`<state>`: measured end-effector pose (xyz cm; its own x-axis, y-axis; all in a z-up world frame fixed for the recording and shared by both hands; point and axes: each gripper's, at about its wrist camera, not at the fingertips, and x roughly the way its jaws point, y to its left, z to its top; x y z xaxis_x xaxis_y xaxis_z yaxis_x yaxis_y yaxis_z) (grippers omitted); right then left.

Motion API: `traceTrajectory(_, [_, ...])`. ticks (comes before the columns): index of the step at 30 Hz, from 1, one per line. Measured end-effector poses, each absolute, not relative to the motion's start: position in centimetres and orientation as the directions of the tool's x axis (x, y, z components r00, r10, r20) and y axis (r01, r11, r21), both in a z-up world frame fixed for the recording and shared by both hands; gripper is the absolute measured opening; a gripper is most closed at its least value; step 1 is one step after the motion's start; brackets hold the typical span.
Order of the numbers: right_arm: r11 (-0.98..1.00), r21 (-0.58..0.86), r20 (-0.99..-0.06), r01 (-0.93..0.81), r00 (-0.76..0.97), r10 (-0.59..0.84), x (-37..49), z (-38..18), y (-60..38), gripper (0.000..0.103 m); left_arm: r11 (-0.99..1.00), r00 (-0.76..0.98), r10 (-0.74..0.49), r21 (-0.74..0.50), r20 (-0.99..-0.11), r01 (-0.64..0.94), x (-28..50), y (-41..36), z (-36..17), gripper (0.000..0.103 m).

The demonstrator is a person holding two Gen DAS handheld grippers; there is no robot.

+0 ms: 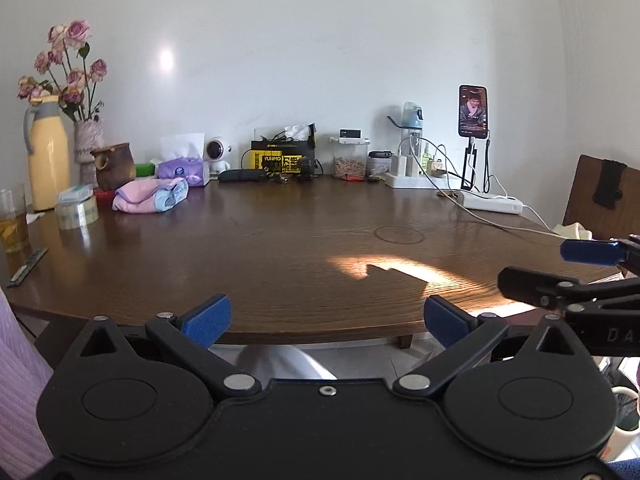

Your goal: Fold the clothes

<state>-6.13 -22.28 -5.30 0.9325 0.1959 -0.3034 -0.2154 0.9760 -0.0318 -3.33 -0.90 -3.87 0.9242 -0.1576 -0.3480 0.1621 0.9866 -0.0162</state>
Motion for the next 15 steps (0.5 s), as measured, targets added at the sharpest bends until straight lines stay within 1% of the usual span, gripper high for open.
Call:
traceTrajectory(4, [0.972, -0.004, -0.331, -0.234, 0.918, 0.220, -6.27, -6.04, -22.43, 0.093, 0.983, 0.912, -0.181, -0.042, -0.369, 0.178, -3.27, -0.42, -4.04, 0.103])
traceTrajectory(7, [0.968, -0.023, -0.335, -0.248, 0.914, 0.227, -6.37, -6.25, -22.33, 0.093, 0.984, 0.911, -0.177, -0.047, -0.373, 0.172, -3.19, -0.30, -3.97, 0.103])
traceTrajectory(15, [0.967, -0.019, -0.320, -0.256, 0.917, 0.237, -6.57, -6.43, -22.28, 0.093, 0.986, 0.917, -0.156, 0.001, -0.367, 0.168, -3.39, -0.88, -4.05, 0.103])
